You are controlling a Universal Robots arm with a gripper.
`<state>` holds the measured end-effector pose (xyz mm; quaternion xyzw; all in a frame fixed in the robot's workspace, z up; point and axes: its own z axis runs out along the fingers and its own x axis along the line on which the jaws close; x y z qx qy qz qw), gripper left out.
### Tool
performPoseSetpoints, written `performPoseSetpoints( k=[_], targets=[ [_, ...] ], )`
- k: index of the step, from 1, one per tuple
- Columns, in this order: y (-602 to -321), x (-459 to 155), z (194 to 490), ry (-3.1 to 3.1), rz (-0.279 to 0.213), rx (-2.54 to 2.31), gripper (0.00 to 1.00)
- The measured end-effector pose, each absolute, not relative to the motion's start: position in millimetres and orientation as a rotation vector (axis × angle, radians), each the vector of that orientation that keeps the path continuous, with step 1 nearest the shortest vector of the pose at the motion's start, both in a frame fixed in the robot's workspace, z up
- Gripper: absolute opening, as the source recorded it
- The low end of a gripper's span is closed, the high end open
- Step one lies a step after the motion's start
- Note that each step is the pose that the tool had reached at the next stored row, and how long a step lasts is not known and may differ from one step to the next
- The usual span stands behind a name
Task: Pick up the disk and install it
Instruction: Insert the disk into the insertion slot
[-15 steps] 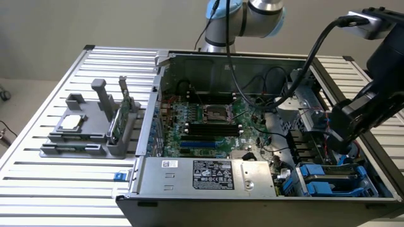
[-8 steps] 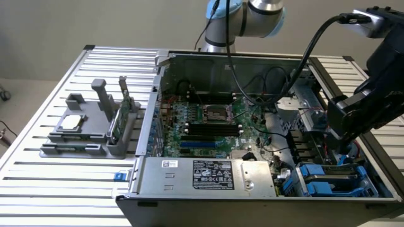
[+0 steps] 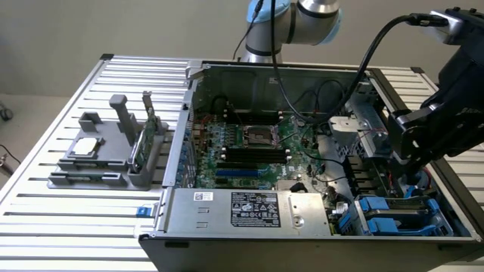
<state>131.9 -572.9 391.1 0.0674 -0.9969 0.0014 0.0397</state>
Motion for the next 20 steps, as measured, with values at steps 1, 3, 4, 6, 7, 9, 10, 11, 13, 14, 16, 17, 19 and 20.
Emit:
performPoseSetpoints(
  k=[1, 3, 4, 6, 7, 9, 10, 11, 13, 14, 16, 17, 19, 20],
  targets=[
    [-572.9, 132.0, 391.0, -3.057, 0.0, 0.187, 0.26],
    [-572.9, 132.0, 390.9, -3.059, -0.011, 0.148, 0.26],
    [-572.9, 132.0, 390.8, -3.061, -0.017, 0.131, 0.26],
    [-572.9, 132.0, 390.6, -3.064, -0.035, 0.099, 0.26],
    [-572.9, 132.0, 390.5, -3.065, -0.045, 0.084, 0.26],
    [-572.9, 132.0, 390.4, -3.068, -0.066, 0.056, 0.26],
    [-572.9, 132.0, 390.4, -3.07, -0.075, 0.043, 0.26],
    [-572.9, 132.0, 390.5, -3.073, -0.08, 0.03, 0.26],
    [-572.9, 132.1, 390.5, -3.078, -0.088, 0.004, 0.26],
    [-572.9, 132.1, 390.5, -3.081, -0.09, -0.009, 0.26],
    [-572.9, 132.1, 390.4, -3.088, -0.097, -0.034, 0.26],
    [-572.9, 132.1, 390.4, -3.091, -0.1, -0.046, 0.26],
    [-572.9, 132.2, 390.4, -3.097, -0.108, -0.072, 0.26],
    [-572.9, 132.2, 390.4, -3.1, -0.111, -0.084, 0.26]
  ],
)
